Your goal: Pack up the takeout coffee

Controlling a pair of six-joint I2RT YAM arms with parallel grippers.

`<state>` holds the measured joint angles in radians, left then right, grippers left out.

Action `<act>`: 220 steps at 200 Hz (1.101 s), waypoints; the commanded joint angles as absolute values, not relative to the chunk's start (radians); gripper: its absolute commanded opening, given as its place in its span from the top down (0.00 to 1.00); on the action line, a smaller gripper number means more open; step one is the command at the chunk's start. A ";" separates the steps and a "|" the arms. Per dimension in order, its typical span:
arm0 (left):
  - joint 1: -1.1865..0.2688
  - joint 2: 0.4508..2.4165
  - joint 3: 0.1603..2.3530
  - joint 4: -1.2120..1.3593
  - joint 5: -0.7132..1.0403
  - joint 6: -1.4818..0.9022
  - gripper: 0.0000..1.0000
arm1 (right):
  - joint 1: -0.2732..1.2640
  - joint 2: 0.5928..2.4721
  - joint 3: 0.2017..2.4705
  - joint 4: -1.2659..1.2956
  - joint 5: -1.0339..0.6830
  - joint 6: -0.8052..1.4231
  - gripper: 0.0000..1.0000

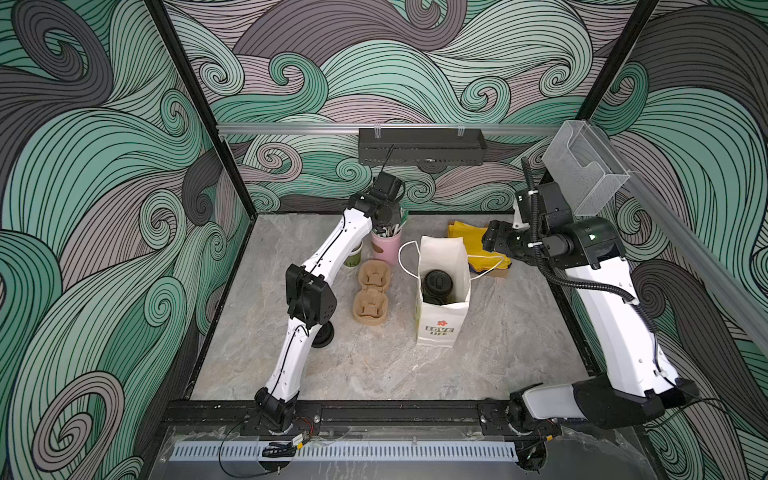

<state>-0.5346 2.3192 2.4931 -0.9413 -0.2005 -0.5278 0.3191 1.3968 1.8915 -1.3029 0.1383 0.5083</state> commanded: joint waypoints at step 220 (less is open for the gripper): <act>-0.554 1.866 2.420 -1.034 -0.212 -0.392 1.00 | 0.293 1.401 2.058 -1.262 -0.138 0.195 0.24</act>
